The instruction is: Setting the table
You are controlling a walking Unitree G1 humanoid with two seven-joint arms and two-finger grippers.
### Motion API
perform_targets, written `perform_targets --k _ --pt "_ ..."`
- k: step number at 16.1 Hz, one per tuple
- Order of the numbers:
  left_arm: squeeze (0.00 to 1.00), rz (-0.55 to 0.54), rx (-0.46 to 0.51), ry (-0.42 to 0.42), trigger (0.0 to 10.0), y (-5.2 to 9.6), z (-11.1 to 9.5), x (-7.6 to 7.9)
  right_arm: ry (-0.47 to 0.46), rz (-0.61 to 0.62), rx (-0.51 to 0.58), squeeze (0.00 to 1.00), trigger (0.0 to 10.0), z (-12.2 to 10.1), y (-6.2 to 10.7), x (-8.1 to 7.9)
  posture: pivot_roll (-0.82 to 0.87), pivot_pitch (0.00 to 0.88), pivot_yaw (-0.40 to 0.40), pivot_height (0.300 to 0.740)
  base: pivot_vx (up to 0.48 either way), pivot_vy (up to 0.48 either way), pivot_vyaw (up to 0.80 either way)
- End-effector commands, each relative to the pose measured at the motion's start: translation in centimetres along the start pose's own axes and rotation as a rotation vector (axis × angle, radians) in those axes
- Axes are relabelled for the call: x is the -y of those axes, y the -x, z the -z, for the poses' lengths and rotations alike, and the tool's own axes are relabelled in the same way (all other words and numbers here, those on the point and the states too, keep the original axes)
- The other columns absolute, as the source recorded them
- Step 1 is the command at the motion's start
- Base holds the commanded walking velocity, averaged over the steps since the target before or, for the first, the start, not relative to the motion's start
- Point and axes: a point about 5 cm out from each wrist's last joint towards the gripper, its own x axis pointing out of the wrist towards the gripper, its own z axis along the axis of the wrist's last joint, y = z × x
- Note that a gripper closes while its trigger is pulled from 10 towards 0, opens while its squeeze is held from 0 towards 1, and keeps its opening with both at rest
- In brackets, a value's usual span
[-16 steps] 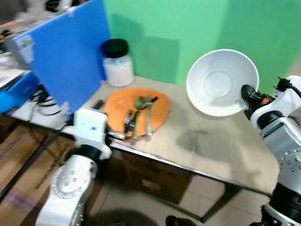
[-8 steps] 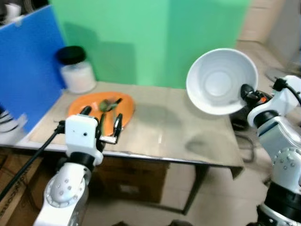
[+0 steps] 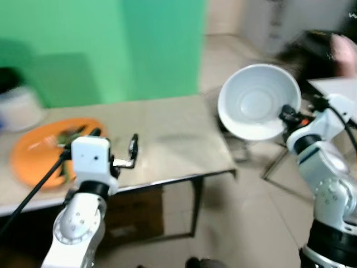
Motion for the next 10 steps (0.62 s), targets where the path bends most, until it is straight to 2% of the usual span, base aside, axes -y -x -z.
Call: perform_targets --k 1,6,7,8,10 --pt "0.00 -0.017 -0.023 0.020 10.0 0.0 0.3 -0.4 -0.006 0.038 0.008 0.00 10.0 -0.1 0.1 0.7 -0.08 0.014 0.013 0.740 0.000 0.000 -0.80" --pt "0.00 -0.032 -0.025 0.047 10.0 -0.3 0.5 -0.5 0.046 0.084 -0.017 0.00 10.0 1.0 0.4 1.7 -0.09 0.013 0.017 0.740 0.000 0.000 -0.80" --pt "0.00 -0.008 -0.016 -0.012 10.0 -0.2 0.7 -0.3 0.053 0.101 -0.024 0.00 10.0 1.3 0.6 2.0 -0.09 0.013 0.019 0.740 0.000 0.000 -0.80" --pt "0.00 -0.007 -0.006 -0.028 10.0 -0.2 0.7 -0.2 0.061 0.114 -0.030 0.00 10.0 1.5 0.8 2.3 -0.09 0.013 0.019 0.740 0.000 0.000 -0.80" --pt "0.00 -0.018 -0.005 -0.014 10.0 -0.4 0.8 -0.1 0.076 0.138 -0.051 0.00 10.0 2.1 1.3 2.7 -0.10 0.014 0.022 0.740 0.000 0.000 -0.80"
